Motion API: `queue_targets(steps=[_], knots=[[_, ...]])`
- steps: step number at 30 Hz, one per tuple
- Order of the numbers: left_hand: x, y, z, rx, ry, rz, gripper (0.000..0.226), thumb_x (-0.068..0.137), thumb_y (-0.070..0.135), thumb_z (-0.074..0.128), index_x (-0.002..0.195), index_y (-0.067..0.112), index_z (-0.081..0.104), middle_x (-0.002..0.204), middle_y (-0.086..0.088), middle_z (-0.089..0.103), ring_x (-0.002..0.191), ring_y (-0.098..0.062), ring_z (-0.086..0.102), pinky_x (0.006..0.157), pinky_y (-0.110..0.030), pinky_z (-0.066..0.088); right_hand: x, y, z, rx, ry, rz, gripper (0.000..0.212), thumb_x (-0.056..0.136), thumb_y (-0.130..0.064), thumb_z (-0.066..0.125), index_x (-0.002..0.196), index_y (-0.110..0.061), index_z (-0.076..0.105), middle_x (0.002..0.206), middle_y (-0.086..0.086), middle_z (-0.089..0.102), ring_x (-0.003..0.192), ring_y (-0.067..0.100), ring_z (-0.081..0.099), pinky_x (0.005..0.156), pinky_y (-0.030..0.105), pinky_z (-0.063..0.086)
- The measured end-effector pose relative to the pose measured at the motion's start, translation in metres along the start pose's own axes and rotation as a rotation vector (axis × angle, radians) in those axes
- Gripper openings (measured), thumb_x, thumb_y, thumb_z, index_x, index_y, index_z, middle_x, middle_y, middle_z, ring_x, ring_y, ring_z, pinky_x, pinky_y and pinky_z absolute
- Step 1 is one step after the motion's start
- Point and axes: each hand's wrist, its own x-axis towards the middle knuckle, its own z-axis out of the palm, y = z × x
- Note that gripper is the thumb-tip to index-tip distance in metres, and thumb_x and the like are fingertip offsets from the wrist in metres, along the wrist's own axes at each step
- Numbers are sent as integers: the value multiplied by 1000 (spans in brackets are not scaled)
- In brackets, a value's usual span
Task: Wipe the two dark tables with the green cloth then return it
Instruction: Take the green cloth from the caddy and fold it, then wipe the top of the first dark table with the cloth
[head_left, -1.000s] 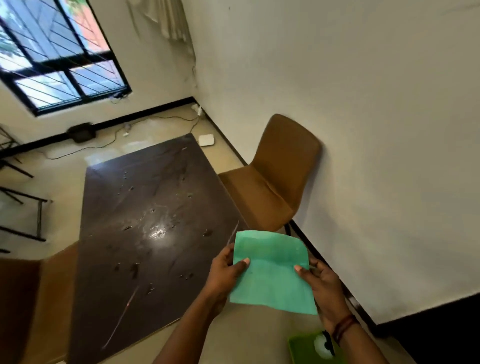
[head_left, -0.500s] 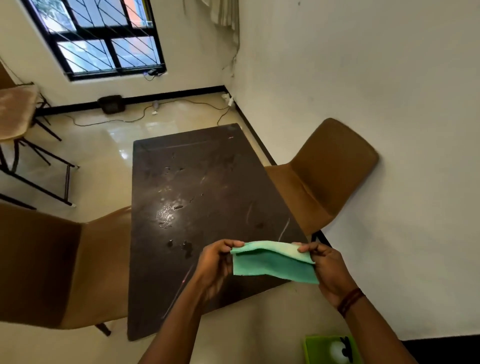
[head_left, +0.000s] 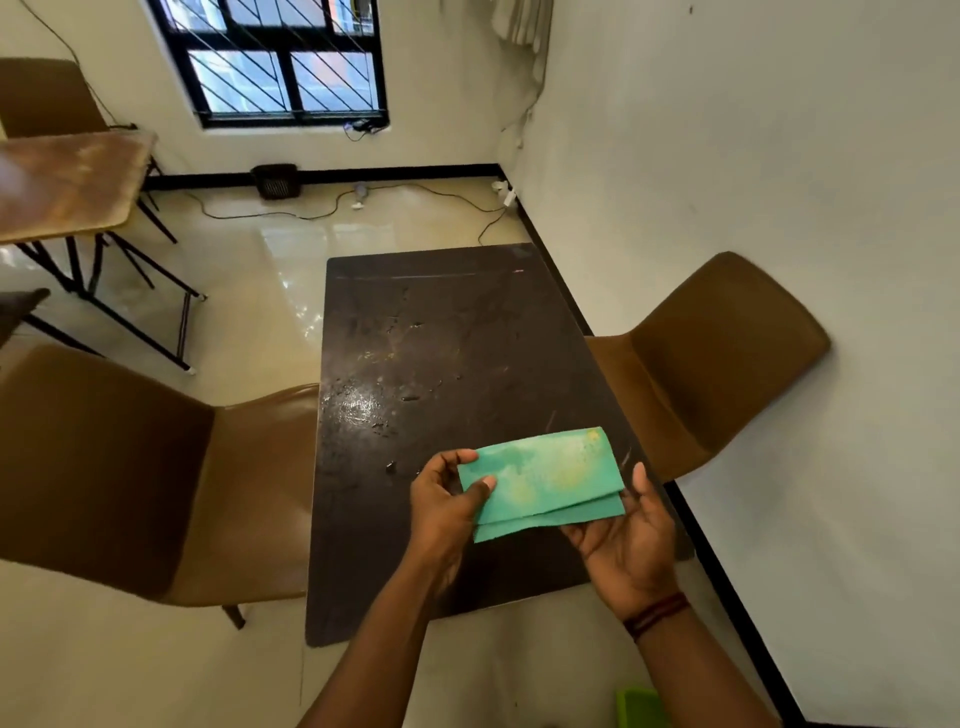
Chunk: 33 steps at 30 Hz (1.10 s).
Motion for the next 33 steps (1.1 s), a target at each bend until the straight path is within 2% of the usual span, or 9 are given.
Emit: queue_targets(steps=[7,11,13,17,20,24,26,29,33], knots=[[-6,-14,36,25,175,79,26,85,-2,70,104,14,62,105,-8,66,86,-18,70,60,-27,58,4,13,13,134,-17,-37,37,88,-18,52,125,-16,56,122,13,64,112,32,60,95,53,45],[-8,-47,66,200,119,55,29,78,12,76,97,29,62,101,-6,70,87,-20,72,70,-44,61,17,13,-3,13,181,-56,24,88,-4,56,107,-17,62,98,5,74,93,24,69,82,45,55],[-7,-70,75,367,93,26,33,69,29,79,95,38,61,104,-2,69,88,-15,71,72,-42,61,25,6,-26,-58,267,-70,22,89,-2,55,105,-16,63,92,3,75,86,23,71,75,41,58],[-8,-105,78,592,67,-51,31,81,30,76,109,31,63,111,5,62,95,-3,60,77,-21,52,44,-27,-97,-544,482,-105,6,89,-9,59,93,-12,63,95,9,69,80,24,66,77,42,54],[-4,-120,67,729,-8,-77,37,89,25,69,124,22,60,115,0,64,98,-7,59,78,-18,47,51,-50,-135,-1045,595,-192,25,89,-21,58,110,-8,61,103,16,67,81,25,62,76,40,54],[5,-138,53,943,-45,-39,42,91,22,65,132,15,57,128,-4,59,110,-14,58,90,-21,44,59,-65,-150,-1455,527,-409,31,91,-7,55,121,-3,58,101,20,67,74,26,60,66,31,47],[7,-145,50,1044,-104,-25,45,93,23,61,136,16,52,137,-4,54,120,-16,53,100,-26,43,70,-60,-157,-1656,411,-461,44,83,4,61,125,-6,56,114,19,65,98,33,63,79,41,55],[13,-152,49,1168,-221,19,56,95,27,56,148,19,38,155,-2,33,142,-19,30,116,-33,30,87,-42,-170,-1946,244,-444,65,72,13,66,131,-8,51,134,16,53,125,36,48,98,55,43],[18,-161,53,1334,-310,128,63,97,29,51,153,20,23,163,-4,13,150,-21,7,121,-37,14,94,-17,-175,-2246,102,-327,78,57,10,77,129,-7,53,131,19,55,120,43,50,90,63,44]])
